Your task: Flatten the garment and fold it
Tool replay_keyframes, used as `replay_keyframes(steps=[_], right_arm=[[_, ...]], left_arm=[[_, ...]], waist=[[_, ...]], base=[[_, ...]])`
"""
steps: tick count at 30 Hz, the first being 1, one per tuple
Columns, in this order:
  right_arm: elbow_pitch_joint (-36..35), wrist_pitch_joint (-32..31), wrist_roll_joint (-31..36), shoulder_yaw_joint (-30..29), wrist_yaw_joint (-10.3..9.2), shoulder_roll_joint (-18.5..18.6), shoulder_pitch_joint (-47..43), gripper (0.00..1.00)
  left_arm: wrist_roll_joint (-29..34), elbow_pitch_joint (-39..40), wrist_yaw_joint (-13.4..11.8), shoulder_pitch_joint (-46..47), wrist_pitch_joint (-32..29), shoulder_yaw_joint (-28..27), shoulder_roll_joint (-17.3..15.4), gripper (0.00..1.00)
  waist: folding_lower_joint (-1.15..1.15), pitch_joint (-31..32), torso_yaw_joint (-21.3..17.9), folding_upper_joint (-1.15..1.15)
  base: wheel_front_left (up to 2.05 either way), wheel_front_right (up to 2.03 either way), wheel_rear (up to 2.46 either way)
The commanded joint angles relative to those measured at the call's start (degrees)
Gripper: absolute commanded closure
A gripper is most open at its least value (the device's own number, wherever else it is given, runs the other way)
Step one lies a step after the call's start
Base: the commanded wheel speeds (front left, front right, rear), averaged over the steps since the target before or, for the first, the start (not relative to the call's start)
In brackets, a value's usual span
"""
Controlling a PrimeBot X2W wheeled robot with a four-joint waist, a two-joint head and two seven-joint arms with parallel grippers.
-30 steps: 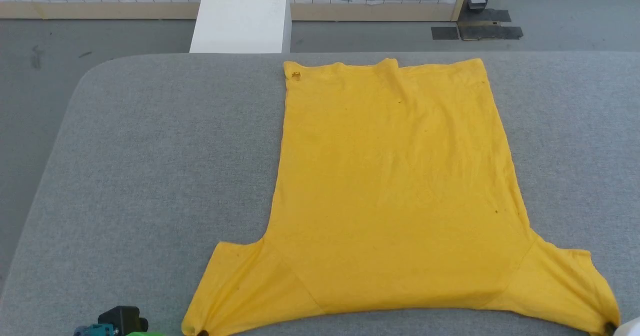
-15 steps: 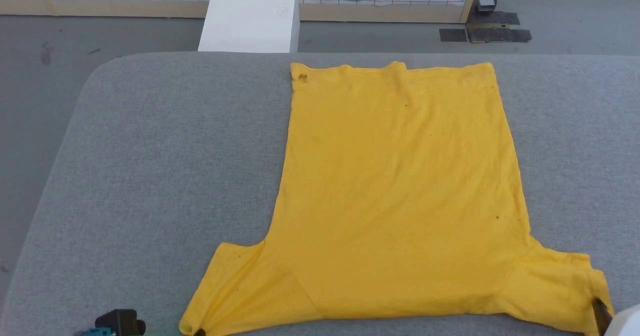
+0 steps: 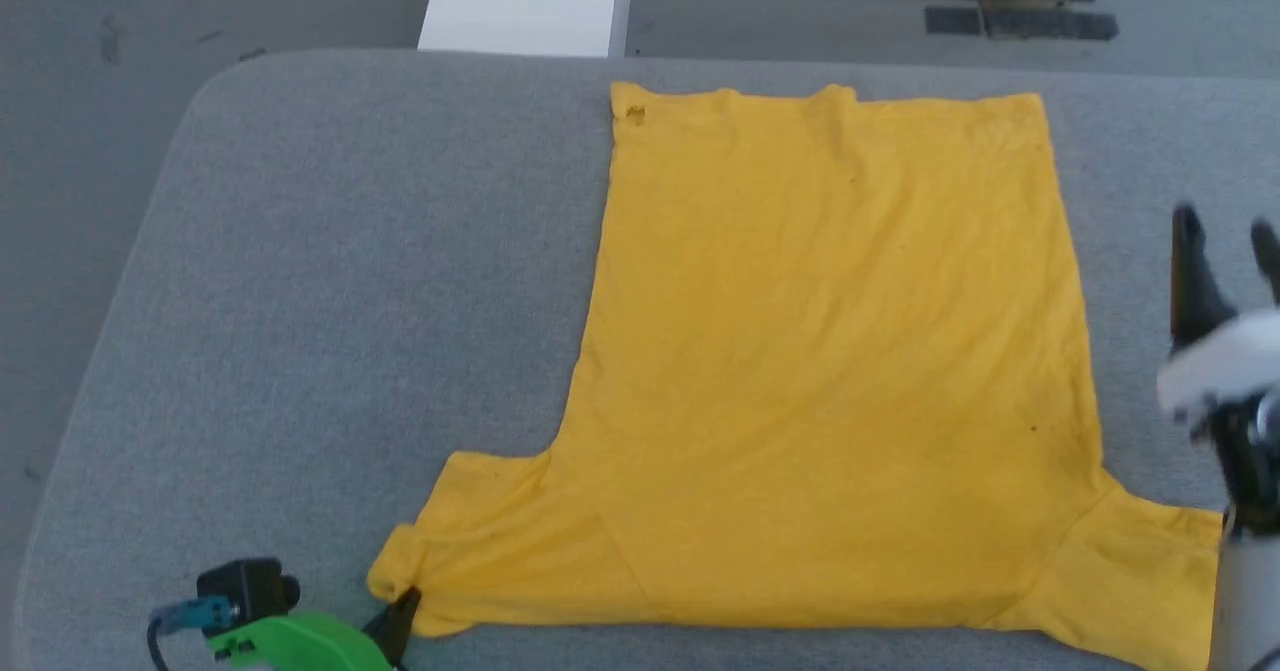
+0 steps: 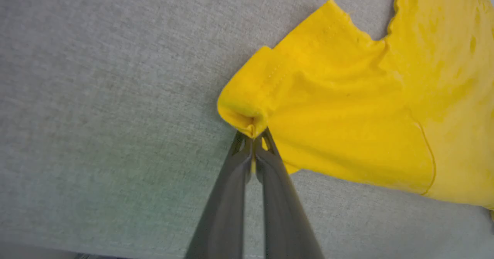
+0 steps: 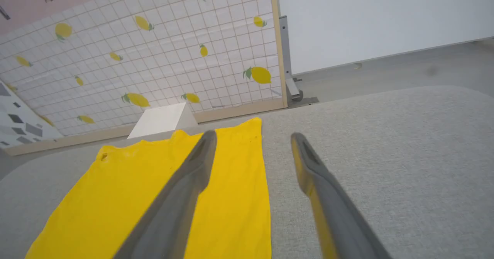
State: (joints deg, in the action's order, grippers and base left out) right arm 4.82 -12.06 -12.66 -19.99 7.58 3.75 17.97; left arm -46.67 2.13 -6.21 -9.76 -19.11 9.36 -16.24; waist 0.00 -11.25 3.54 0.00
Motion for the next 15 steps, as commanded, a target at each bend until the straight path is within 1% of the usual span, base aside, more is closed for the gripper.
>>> replay_keyframes(steps=[1, 5, 7, 11, 15], right_arm=[[1.92, -0.11, 0.39, 0.23, -0.09, 1.0, 3.37, 0.0], [9.91, -3.25, 1.61, 0.41, -0.09, 4.45, 14.76, 0.0], [14.22, -6.44, 2.88, -0.02, -0.09, 6.7, 20.59, 0.0], [19.56, -12.69, 6.0, -2.54, -0.09, 9.89, 29.78, 0.0], [22.46, -20.31, 10.41, -6.1, -0.09, 11.69, 36.54, 0.0]], left_arm=[[0.94, 0.59, 0.19, 1.54, 0.22, 0.15, -0.31, 1.0], [1.9, 3.4, -0.01, 3.75, 0.15, 1.34, 0.22, 1.0], [2.45, 4.97, -0.02, 4.9, 0.06, 2.23, 0.64, 1.0], [3.4, 7.99, -0.02, 6.42, 0.36, 3.94, 1.76, 1.0], [4.12, 10.98, 0.19, 7.12, 0.56, 5.86, 2.88, 1.0]], waist=[[0.0, -3.6, 2.32, 0.0], [0.0, -8.73, 5.08, 0.0], [0.0, -11.56, 6.92, 0.0], [0.0, -16.3, 10.17, 0.0], [0.0, -20.11, 13.31, 0.0]], base=[[0.0, 0.0, 0.0], [0.0, 0.0, 0.0], [0.0, 0.0, 0.0], [0.0, 0.0, 0.0], [0.0, 0.0, 0.0]])
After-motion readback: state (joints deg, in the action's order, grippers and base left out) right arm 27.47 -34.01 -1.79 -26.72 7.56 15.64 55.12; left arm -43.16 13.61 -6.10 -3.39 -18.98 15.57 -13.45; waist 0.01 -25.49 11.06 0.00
